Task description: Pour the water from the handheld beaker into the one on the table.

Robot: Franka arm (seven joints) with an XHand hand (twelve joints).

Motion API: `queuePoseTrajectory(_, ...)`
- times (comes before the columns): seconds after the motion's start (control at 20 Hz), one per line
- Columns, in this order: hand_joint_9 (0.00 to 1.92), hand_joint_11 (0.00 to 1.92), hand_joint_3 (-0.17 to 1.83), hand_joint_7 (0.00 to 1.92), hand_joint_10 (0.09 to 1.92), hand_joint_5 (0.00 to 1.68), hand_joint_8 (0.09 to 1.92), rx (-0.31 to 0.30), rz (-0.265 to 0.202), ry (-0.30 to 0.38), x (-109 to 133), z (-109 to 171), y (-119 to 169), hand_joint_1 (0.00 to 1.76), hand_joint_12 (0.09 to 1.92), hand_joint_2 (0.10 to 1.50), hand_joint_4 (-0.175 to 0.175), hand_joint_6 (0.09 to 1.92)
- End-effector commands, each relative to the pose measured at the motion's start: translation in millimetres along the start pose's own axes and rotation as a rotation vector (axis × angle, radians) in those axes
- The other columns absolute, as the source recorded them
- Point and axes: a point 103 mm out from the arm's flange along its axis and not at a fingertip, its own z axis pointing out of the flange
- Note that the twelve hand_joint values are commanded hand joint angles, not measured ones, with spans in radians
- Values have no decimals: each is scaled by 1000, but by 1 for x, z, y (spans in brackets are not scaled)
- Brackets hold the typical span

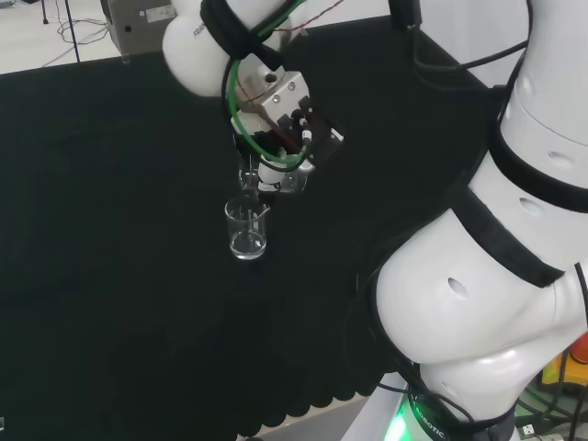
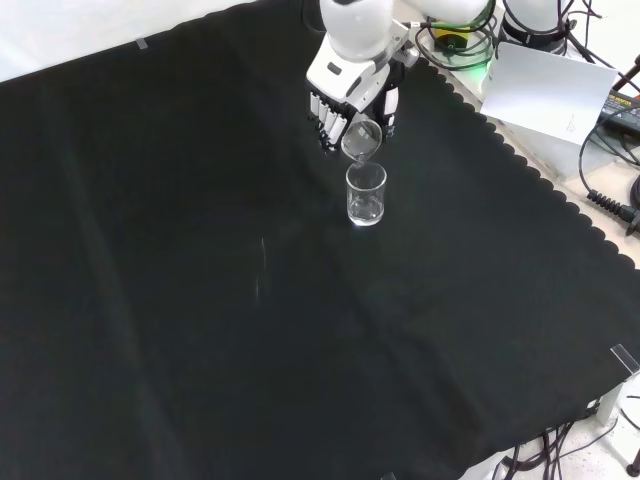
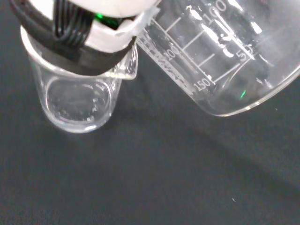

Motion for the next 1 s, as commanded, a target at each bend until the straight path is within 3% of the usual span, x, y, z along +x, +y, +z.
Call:
queuePoseTrajectory(0.05, 1598, 1335, -175, 1305, 645, 1251, 550, -159, 0, 168, -30, 5, 6, 1305, 754, 1066, -175, 569)
queuePoseTrajectory(0.4, 1593, 1333, -175, 1303, 642, 1249, 553, -239, -6, 278, -45, 12, 18, 1305, 750, 1067, -175, 573)
queuePoseTrajectory(1.0, 1590, 1330, -175, 1286, 635, 1232, 584, -337, -35, 394, -63, 33, 42, 1303, 736, 1073, -175, 605)
